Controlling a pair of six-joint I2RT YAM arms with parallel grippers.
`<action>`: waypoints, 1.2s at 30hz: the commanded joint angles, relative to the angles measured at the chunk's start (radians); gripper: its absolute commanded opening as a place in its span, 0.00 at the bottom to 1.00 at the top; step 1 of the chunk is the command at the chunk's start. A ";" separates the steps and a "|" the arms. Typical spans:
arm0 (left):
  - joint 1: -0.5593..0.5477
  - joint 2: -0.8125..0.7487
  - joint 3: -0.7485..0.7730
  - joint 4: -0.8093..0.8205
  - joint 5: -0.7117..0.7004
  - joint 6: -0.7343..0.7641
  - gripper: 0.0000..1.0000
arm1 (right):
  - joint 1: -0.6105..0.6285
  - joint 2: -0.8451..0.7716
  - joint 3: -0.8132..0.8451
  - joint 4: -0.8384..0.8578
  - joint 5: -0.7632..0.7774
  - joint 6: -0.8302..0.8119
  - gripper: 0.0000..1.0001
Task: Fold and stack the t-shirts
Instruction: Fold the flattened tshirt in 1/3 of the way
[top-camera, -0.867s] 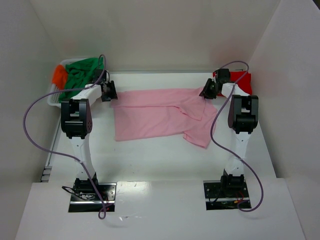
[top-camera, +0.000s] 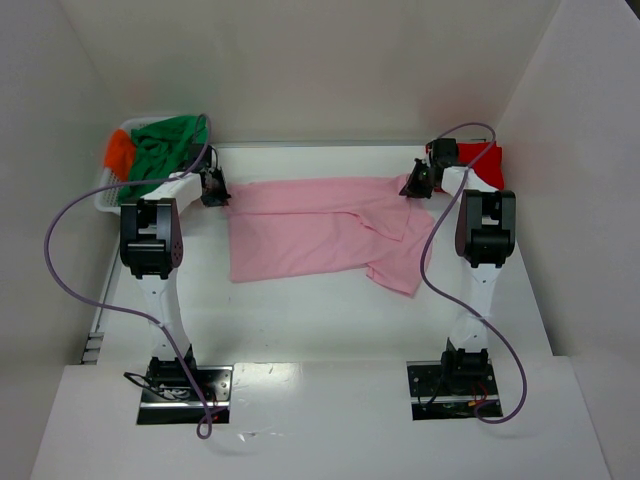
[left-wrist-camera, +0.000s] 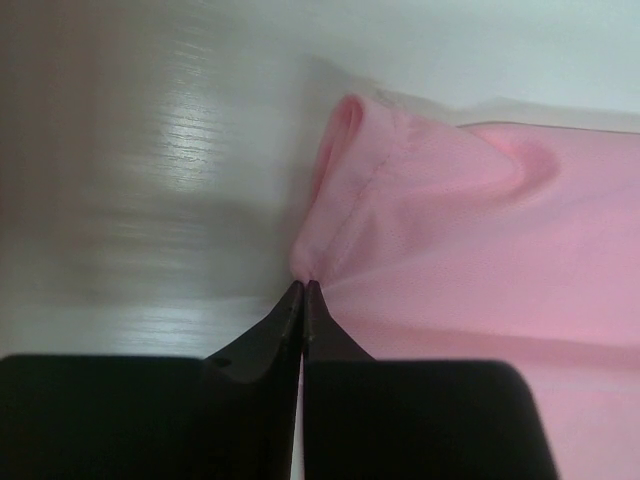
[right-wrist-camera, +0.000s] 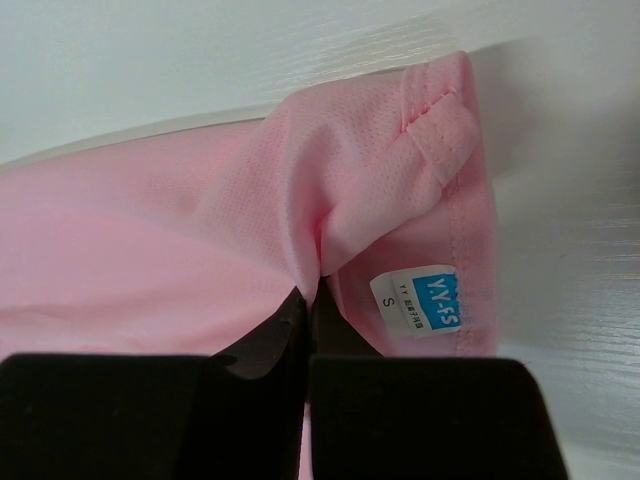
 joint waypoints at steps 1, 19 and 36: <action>0.007 -0.027 0.006 0.007 -0.024 -0.011 0.00 | 0.006 -0.083 0.041 -0.018 0.042 -0.015 0.00; 0.007 -0.075 0.044 -0.002 0.028 -0.002 0.00 | -0.046 -0.112 0.098 -0.058 0.106 -0.015 0.00; 0.007 -0.075 0.063 -0.021 0.206 0.027 0.00 | -0.055 -0.080 0.170 -0.122 0.047 -0.046 0.07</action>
